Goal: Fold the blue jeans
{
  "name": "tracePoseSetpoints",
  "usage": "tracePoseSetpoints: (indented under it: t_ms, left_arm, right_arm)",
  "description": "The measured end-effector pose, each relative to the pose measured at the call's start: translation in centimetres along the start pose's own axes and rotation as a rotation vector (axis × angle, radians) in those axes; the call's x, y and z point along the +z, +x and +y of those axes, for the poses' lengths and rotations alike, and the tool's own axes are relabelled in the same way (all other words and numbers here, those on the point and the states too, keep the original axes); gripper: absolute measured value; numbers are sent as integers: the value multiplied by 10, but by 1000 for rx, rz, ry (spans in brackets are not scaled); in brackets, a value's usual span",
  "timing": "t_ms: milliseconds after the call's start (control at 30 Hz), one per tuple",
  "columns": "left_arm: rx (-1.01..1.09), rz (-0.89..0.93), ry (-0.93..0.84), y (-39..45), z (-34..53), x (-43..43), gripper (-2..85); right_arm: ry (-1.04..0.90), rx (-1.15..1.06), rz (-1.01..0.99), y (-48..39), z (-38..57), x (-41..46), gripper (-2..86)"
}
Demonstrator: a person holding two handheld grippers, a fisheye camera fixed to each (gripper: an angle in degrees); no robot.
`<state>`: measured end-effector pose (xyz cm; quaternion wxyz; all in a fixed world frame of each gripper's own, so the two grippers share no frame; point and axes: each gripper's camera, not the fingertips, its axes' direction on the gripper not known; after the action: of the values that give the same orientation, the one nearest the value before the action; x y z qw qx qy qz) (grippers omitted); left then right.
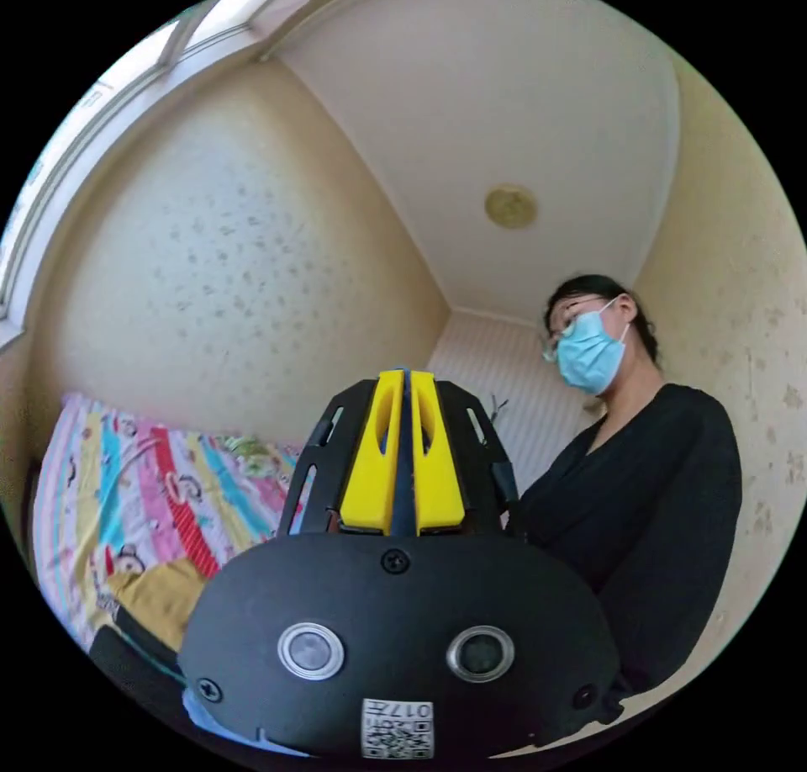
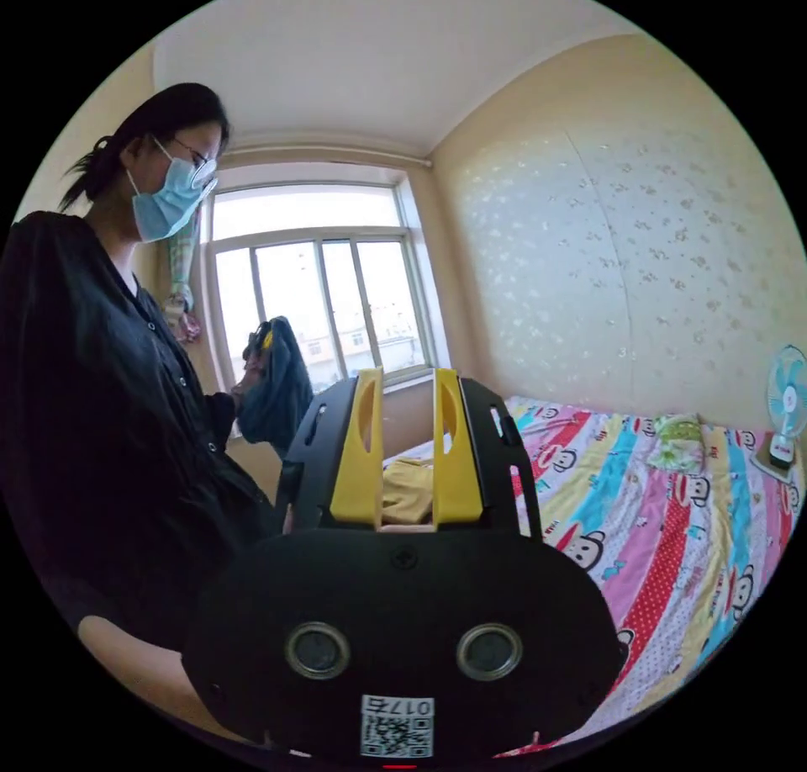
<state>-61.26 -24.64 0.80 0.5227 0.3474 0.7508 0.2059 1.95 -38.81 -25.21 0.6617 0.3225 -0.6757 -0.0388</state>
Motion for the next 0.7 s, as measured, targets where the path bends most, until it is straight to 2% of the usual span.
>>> tracePoseSetpoints:
  t_ms: [67, 133, 200, 300, 333, 400, 433, 467, 533, 567, 633, 667, 700]
  left_arm:
    - [34, 92, 54, 13, -17, 28, -2]
    - [64, 189, 72, 27, -36, 61, -2]
    - [63, 270, 85, 35, -45, 82, -2]
    - [77, 537, 91, 48, -56, 114, -2]
    - [82, 610, 98, 56, -59, 125, -1]
    - [89, 663, 69, 64, -63, 137, 0]
    - [80, 656, 25, 67, -66, 143, 0]
    - [73, 635, 0, 67, -67, 144, 1]
    - [30, 462, -102, 63, -67, 139, 5]
    - [15, 401, -128, 62, -66, 135, 6]
    - [-51, 68, -229, 53, -62, 110, 22]
    - [-60, -39, -262, 53, -60, 104, 29]
    - [-78, -275, -359, 51, -56, 95, 41]
  right_arm:
    - [-19, -15, -148, -5, 19, 31, 127]
    - [-68, 9, -214, -9, 35, 56, 162]
    - [-145, 63, -217, -10, 52, 83, 202]
    - [-228, 100, -108, -5, 84, 118, 246]
    - [-215, 137, -88, 1, 94, 127, 253]
    - [-95, 208, -182, 13, 97, 132, 253]
    - [18, 232, -299, 19, 93, 133, 244]
    - [106, 258, -407, 27, 86, 133, 228]
    - [187, 215, -541, 39, 76, 130, 188]
    - [166, 195, -592, 46, 70, 128, 176]
    - [112, 191, -543, 53, 60, 120, 159]
    - [122, 146, -460, 50, 53, 109, 147]
    - [132, 123, -423, 49, 50, 103, 140]
